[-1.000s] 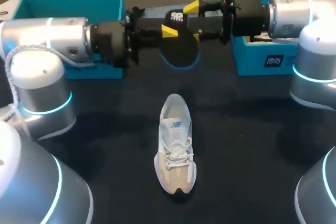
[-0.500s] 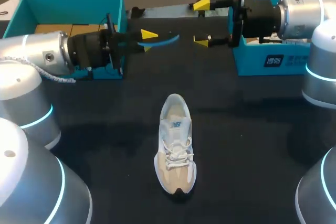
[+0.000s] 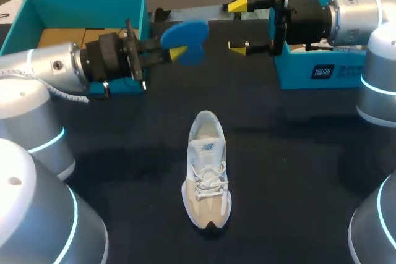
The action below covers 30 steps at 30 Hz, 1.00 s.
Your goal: Take the shoe out of the shoebox, open the shoe tongue, remove and reinsert the insole, then place the shoe into the shoebox
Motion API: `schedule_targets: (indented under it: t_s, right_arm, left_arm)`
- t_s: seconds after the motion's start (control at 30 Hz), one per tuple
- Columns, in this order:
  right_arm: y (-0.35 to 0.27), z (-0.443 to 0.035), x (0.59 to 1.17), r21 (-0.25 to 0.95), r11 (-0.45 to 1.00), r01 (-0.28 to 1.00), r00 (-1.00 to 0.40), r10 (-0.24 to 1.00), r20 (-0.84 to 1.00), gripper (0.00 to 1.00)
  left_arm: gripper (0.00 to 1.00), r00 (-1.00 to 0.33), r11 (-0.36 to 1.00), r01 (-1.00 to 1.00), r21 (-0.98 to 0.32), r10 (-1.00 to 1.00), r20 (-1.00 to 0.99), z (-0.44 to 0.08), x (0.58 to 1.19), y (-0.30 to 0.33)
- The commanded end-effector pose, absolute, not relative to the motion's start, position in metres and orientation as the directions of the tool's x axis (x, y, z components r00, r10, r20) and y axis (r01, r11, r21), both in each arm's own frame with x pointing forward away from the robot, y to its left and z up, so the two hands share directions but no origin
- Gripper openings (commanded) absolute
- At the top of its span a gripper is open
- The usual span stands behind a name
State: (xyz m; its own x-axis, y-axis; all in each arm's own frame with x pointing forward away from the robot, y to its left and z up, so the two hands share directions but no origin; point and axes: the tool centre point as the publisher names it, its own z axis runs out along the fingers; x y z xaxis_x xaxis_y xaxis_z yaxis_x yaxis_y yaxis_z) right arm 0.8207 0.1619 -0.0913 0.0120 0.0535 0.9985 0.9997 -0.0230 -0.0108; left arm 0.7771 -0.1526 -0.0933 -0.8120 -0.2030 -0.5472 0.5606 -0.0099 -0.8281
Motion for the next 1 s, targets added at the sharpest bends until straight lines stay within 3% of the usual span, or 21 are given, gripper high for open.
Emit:
schedule_targets:
  t_s: [0.03, 0.23, 0.3, 0.7, 0.87, 1.0]
  right_arm:
    - [0.163, -0.092, 0.82, -0.011, -0.025, 1.0, 0.012, 0.053, 0.999, 1.0]
    - [0.163, -0.092, 0.82, -0.011, -0.025, 1.0, 0.012, 0.053, 0.999, 1.0]
    - [0.163, -0.092, 0.82, -0.011, -0.025, 1.0, 0.012, 0.053, 0.999, 1.0]
    - [0.163, -0.092, 0.82, -0.011, -0.025, 1.0, 0.012, 0.053, 0.999, 1.0]
    - [0.163, -0.092, 0.82, -0.011, -0.025, 1.0, 0.012, 0.053, 0.999, 1.0]
    - [0.163, -0.092, 0.82, -0.011, -0.025, 1.0, 0.012, 0.053, 0.999, 1.0]
  left_arm:
    - [0.0, -0.984, -0.024, 0.022, -0.999, -0.174, -0.018, -0.079, 0.776, -0.153]
    - [0.0, -0.886, -0.003, -0.453, -0.892, -0.111, 0.45, -0.074, 0.778, -0.146]
    - [0.0, -0.923, 0.013, -0.359, -0.933, -0.154, 0.353, -0.083, 0.785, -0.141]
    - [0.0, -0.923, 0.013, -0.359, -0.933, -0.154, 0.353, -0.083, 0.785, -0.141]
    - [0.0, -0.705, -0.003, -0.706, -0.708, -0.098, 0.703, -0.096, 0.792, -0.145]
    - [0.0, -0.562, -0.016, -0.824, -0.566, -0.097, 0.821, -0.105, 0.797, -0.146]
